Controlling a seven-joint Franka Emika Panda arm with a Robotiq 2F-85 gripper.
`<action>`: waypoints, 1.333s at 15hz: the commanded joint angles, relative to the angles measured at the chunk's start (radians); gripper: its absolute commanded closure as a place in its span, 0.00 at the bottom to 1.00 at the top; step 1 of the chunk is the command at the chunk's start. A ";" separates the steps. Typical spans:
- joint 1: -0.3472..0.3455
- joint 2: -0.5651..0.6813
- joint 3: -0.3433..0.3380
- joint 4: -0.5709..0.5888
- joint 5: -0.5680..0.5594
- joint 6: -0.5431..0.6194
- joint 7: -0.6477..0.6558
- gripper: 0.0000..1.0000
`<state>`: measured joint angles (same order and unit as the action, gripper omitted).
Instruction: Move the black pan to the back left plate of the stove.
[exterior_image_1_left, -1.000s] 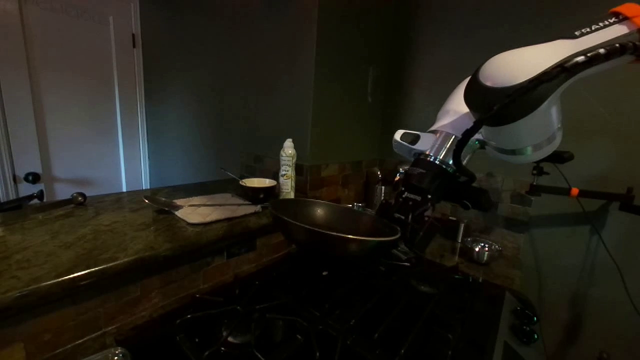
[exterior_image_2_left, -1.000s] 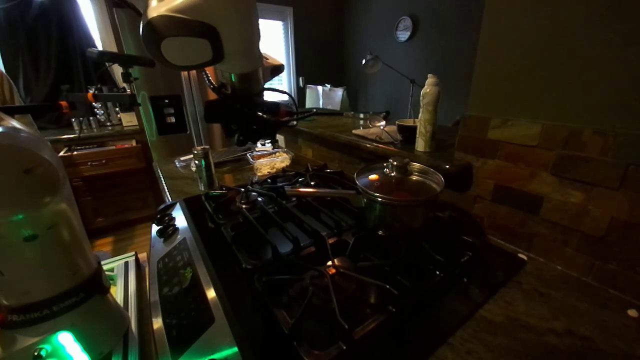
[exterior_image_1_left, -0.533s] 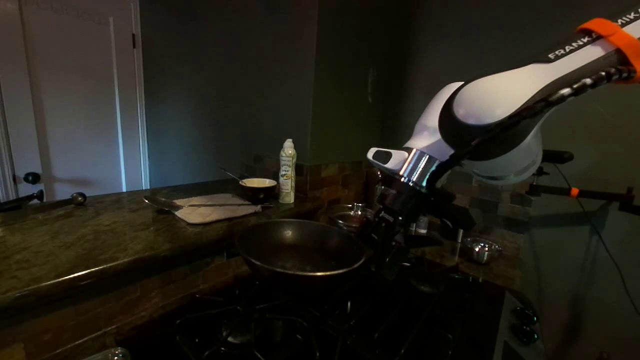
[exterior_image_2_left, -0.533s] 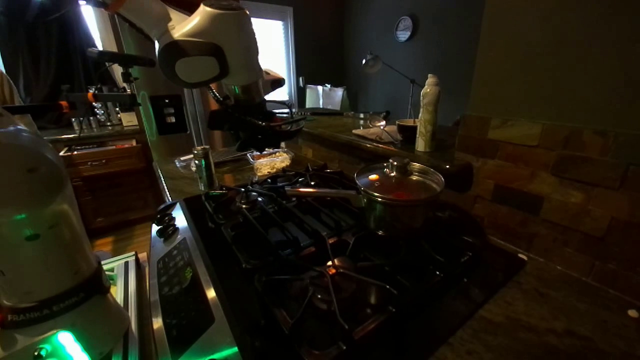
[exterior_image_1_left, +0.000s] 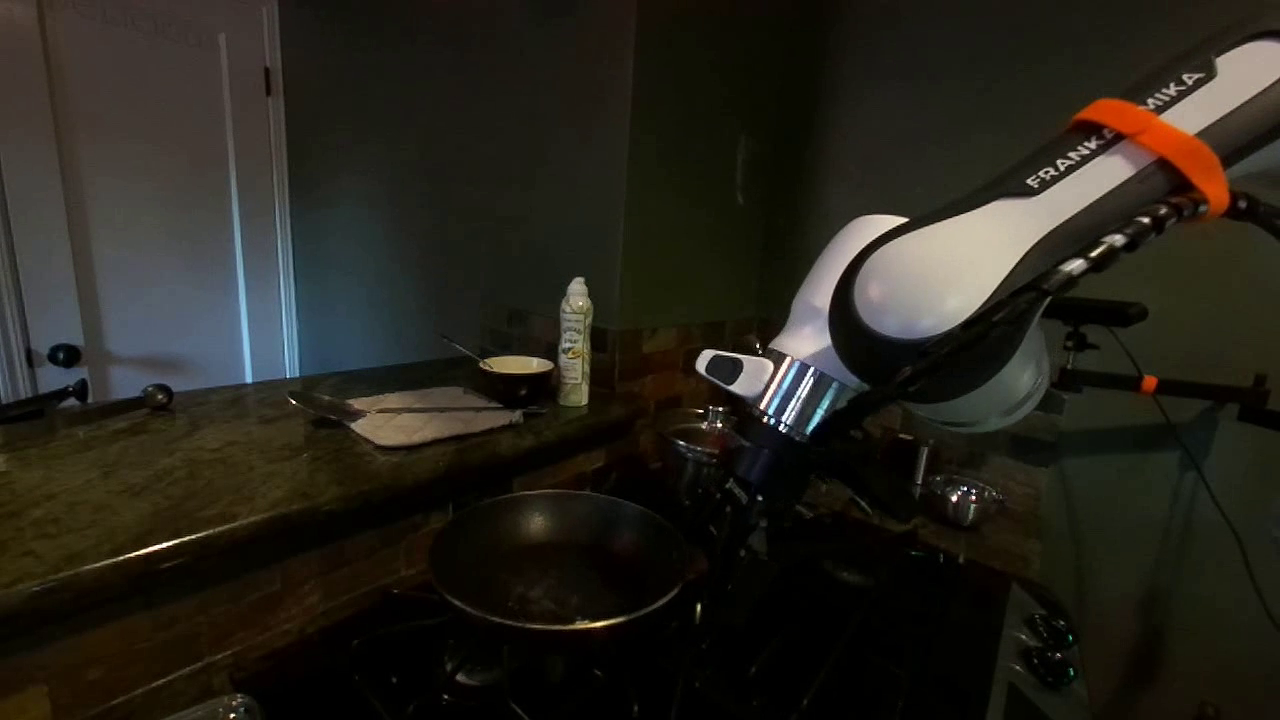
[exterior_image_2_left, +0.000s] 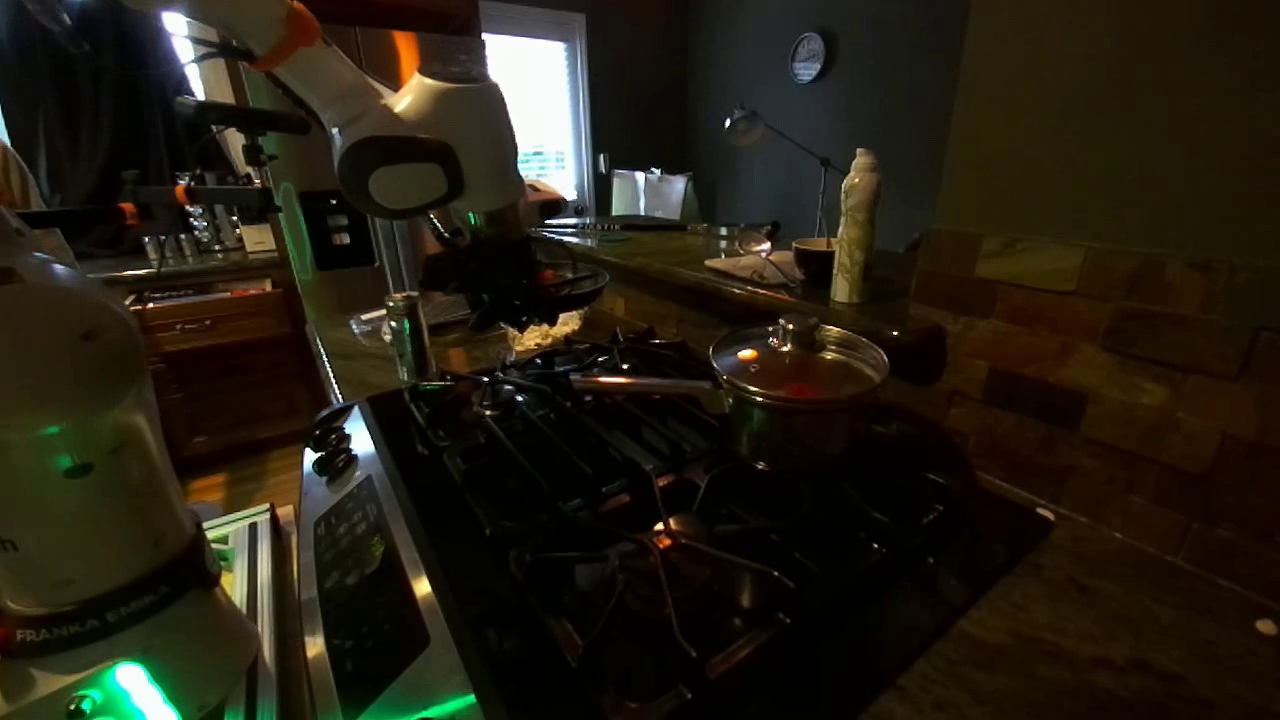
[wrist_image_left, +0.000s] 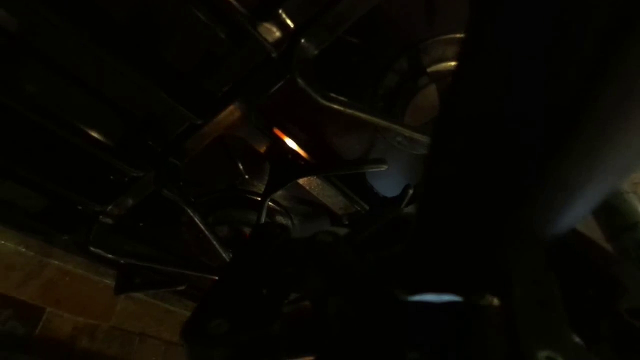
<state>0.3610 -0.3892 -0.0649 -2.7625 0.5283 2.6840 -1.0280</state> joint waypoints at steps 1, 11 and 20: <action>0.045 0.060 -0.021 0.014 0.052 0.097 -0.001 1.00; 0.017 0.187 0.073 0.026 0.030 0.375 0.195 1.00; -0.089 0.321 0.156 0.040 -0.160 0.419 0.400 1.00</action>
<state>0.3138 -0.0875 0.0627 -2.7419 0.4454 3.0824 -0.7124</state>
